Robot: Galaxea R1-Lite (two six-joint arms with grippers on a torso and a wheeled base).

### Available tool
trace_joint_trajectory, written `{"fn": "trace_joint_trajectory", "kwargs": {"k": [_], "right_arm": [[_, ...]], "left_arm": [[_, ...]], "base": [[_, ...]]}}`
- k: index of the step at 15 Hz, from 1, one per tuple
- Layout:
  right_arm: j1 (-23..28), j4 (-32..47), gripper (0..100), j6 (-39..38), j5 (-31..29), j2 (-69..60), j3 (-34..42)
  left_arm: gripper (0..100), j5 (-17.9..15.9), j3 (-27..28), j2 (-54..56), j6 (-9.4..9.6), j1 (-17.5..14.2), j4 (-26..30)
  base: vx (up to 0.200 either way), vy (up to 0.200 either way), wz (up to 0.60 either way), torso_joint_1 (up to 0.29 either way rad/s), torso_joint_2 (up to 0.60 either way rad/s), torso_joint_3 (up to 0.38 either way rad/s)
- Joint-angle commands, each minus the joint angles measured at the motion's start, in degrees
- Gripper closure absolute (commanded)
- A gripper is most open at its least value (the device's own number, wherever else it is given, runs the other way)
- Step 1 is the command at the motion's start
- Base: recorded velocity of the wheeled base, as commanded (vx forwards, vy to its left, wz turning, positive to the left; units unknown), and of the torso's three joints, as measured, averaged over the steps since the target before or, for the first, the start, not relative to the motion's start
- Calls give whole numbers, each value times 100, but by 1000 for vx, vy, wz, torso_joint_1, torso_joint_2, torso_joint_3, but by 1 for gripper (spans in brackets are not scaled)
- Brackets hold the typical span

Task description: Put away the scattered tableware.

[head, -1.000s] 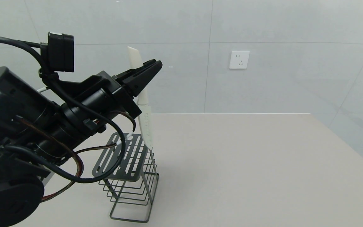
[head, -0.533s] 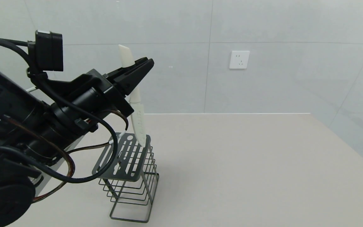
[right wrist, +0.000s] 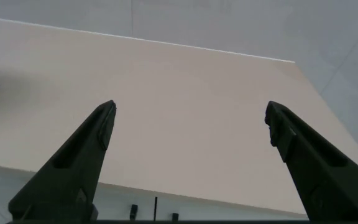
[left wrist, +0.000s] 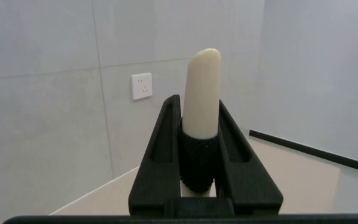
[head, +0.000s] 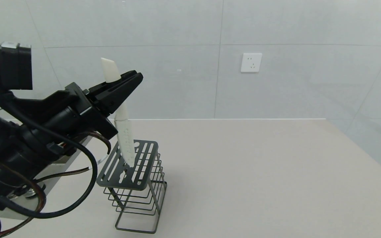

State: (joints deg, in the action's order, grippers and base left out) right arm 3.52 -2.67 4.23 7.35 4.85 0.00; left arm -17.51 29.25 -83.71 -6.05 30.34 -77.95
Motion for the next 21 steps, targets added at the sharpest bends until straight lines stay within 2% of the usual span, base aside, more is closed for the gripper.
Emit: {"fn": "trace_joint_trajectory", "kwargs": {"k": [1,5,7,11,13,14,15,16,18,19,20,21], "right_arm": [[-10,21,0,-63,-50,25,0],[-1,188,0,-63,-304,33,0],[-1,205,0,-71,-348,33,0],[-1,205,0,-71,-348,33,0],[-10,205,0,-71,-348,33,0],[-10,205,0,-71,-348,33,0],[-10,205,0,-71,-348,33,0],[-10,205,0,-63,-348,33,0],[-10,205,0,-54,-348,33,0],[-10,205,0,-45,-340,33,0],[-10,205,0,-45,-322,33,0],[-10,205,0,-36,-304,25,0]], "left_arm": [[100,10,-86,285,25,-37,157],[100,239,187,-101,183,-90,166],[100,573,459,-585,200,-90,95],[100,1030,908,-1508,209,16,-757],[100,1294,943,-1596,236,183,-898],[100,1302,943,-1596,236,191,-898],[100,1285,1162,-1543,499,279,-819],[100,1232,1452,-1508,631,218,-581],[100,1258,1505,-1244,842,95,139],[100,1294,1593,-1007,965,51,728],[100,1373,1655,-963,991,51,851],[100,1768,1751,-998,1053,112,843]], "base": [[0,0,0,0,0,0],[0,0,0,0,0,0],[0,0,0,0,0,0],[0,0,0,0,0,0],[0,0,0,0,0,0],[0,0,0,0,0,0],[0,0,0,0,0,0],[0,0,0,0,0,0],[0,0,0,0,0,0],[0,0,0,0,0,0],[0,0,0,0,0,0],[0,0,0,0,0,0]]}}
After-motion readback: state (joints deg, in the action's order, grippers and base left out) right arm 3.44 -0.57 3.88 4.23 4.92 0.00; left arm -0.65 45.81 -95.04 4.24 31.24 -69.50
